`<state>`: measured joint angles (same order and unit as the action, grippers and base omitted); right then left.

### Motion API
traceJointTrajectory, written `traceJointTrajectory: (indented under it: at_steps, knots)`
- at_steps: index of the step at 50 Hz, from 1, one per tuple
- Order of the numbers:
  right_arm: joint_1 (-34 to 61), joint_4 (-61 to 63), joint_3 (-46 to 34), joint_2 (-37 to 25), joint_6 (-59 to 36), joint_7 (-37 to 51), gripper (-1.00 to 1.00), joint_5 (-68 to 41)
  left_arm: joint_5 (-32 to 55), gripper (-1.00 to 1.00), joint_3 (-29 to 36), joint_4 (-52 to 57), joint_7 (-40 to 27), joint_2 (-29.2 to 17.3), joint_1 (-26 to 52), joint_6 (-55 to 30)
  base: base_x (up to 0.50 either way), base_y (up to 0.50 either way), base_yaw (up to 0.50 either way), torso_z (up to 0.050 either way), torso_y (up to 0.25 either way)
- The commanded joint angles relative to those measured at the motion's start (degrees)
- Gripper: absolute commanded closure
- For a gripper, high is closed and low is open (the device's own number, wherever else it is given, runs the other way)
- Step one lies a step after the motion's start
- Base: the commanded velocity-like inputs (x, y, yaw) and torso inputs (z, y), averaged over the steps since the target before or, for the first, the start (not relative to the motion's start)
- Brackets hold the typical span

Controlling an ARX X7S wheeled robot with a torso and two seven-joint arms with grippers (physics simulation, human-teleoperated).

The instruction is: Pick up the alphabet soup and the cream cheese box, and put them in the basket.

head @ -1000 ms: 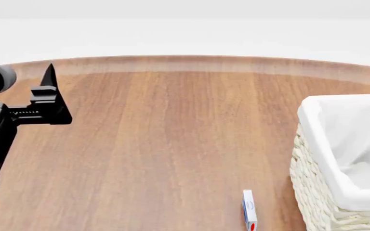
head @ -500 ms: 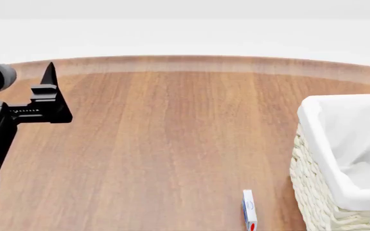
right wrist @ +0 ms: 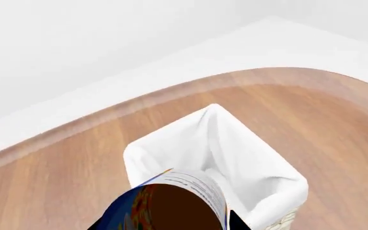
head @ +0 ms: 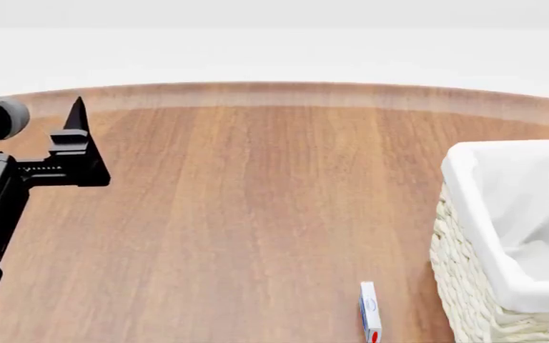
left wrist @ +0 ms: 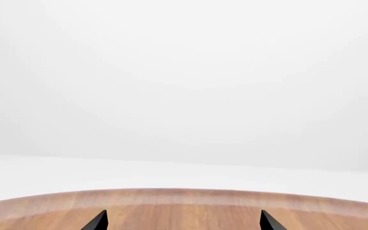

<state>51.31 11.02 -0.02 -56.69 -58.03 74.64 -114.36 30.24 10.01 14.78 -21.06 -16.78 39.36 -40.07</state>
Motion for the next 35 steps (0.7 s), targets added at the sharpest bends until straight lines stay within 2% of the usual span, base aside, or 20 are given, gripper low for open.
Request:
traceJointTrajectory:
  at_steps: [1,8,17,35]
  knots:
    - [0.8,-4.3,-3.5,4.3,0.4,-18.5,1.0,20.8,0.1,-1.0,0.2,-0.2,-0.2,-0.1,0.1,0.1,0.0,0.0,0.0,0.0,0.0]
    - [2.9,-11.8,-8.9,8.8,3.8,-27.8,1.0,31.7,0.3,-1.0,0.4,0.0,-0.4,-0.1,0.4,-0.1,0.0,0.0,0.0,0.0,0.001]
    - [7.2,-21.6,-14.1,11.8,7.8,-33.6,1.0,41.9,0.3,-1.0,0.9,-0.2,-0.4,0.0,0.4,0.1,0.0,0.0,0.0,0.0,0.0]
    - [10.6,-36.0,-17.6,17.3,14.7,-40.8,1.0,49.6,-0.2,-1.0,1.5,-2.2,0.0,-0.1,-0.1,1.7,0.0,0.0,0.0,0.0,0.001]
